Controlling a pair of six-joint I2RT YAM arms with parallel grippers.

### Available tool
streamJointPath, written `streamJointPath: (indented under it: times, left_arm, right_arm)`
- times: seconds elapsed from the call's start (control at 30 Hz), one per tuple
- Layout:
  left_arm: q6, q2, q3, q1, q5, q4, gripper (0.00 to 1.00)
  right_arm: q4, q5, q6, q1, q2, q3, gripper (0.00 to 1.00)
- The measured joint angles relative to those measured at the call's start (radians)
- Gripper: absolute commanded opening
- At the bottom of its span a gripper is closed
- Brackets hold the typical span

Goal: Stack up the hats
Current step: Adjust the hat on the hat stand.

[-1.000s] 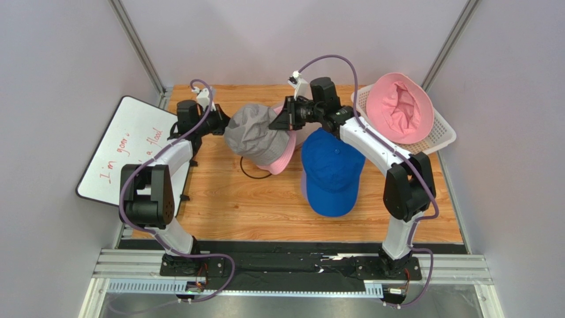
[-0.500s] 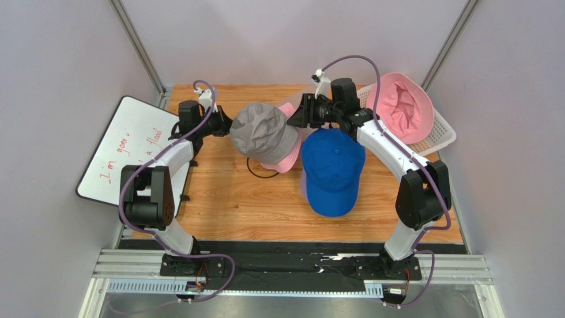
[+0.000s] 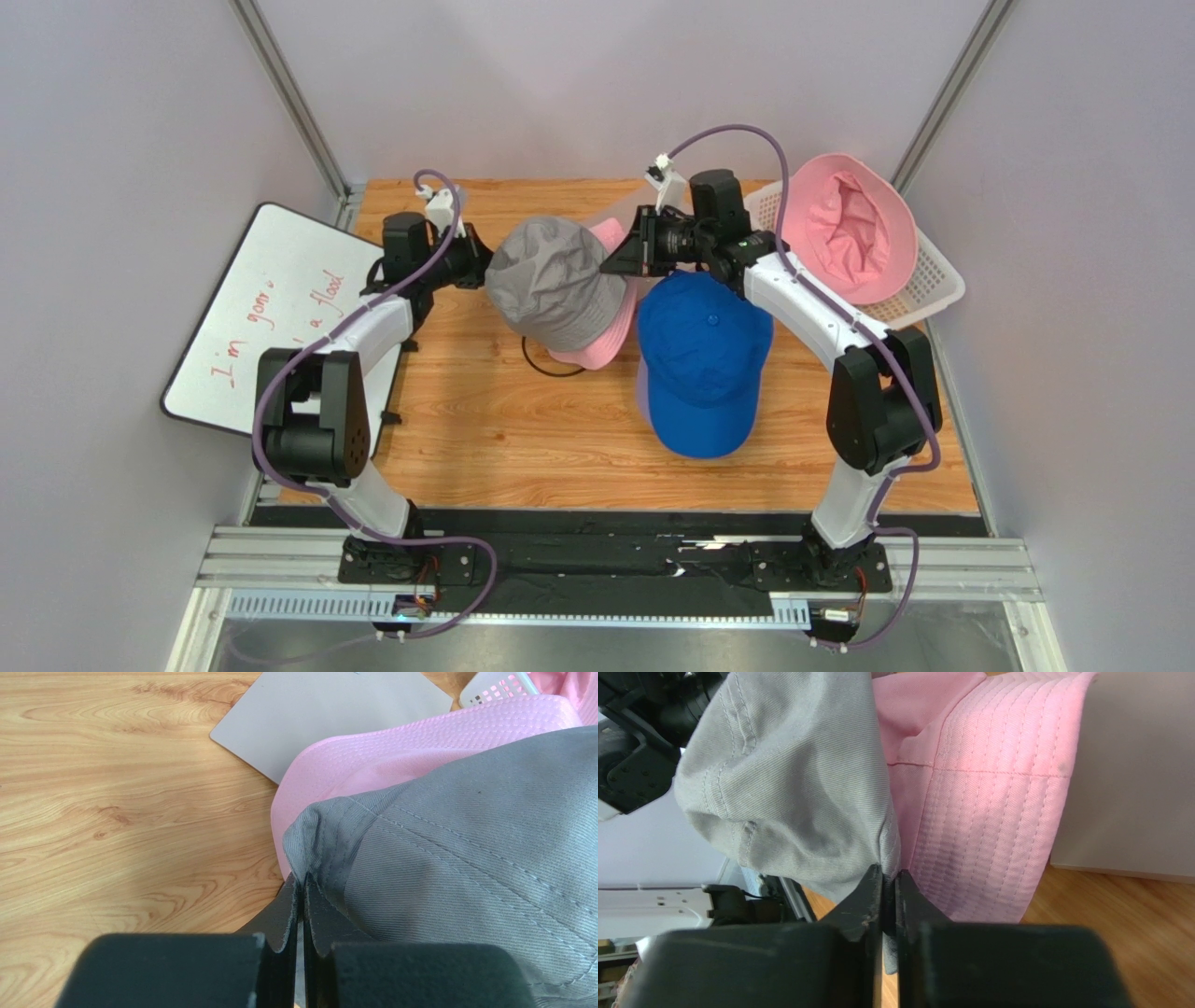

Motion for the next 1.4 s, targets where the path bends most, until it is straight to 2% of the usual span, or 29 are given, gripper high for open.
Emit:
streamJointPath:
  times: [0.57, 0.67, 0.7, 0.8, 0.9, 1.07, 1.1, 1.23, 1.4]
  left_arm:
    - [-0.051, 0.037, 0.000, -0.064, -0.132, 0.032, 0.00]
    - [-0.064, 0.035, 0.000, -0.068, -0.142, 0.037, 0.22]
    - [-0.069, 0.031, -0.001, -0.068, -0.146, 0.032, 0.44]
    - [-0.085, -0.004, -0.003, -0.068, -0.185, -0.009, 0.69]
    - [-0.102, -0.085, -0.008, -0.064, -0.261, -0.085, 0.81]
    - [-0.121, -0.316, -0.017, -0.062, -0.430, -0.217, 0.90]
    - [-0.122, -0.356, -0.023, -0.061, -0.454, -0.229, 0.97]
    - [-0.131, -0.512, -0.073, -0.058, -0.540, -0.279, 0.98]
    - [-0.120, -0.635, -0.099, -0.109, -0.539, -0.295, 0.98]
  right_arm:
    - [-0.162, 0.314, -0.135, 0.069, -0.010, 0.043, 0.00]
    - [-0.173, 0.351, -0.148, 0.078, -0.021, 0.041, 0.00]
    - [-0.177, 0.359, -0.151, 0.079, -0.024, 0.039, 0.00]
    - [-0.191, 0.381, -0.157, 0.082, -0.032, 0.027, 0.00]
    - [-0.208, 0.403, -0.157, 0.093, -0.032, 0.023, 0.00]
    - [-0.209, 0.443, -0.156, 0.115, -0.035, 0.015, 0.00]
    - [-0.209, 0.449, -0.155, 0.118, -0.036, 0.014, 0.00]
    - [-0.208, 0.480, -0.148, 0.137, -0.042, 0.009, 0.00]
    - [-0.199, 0.509, -0.118, 0.180, -0.043, 0.003, 0.00]
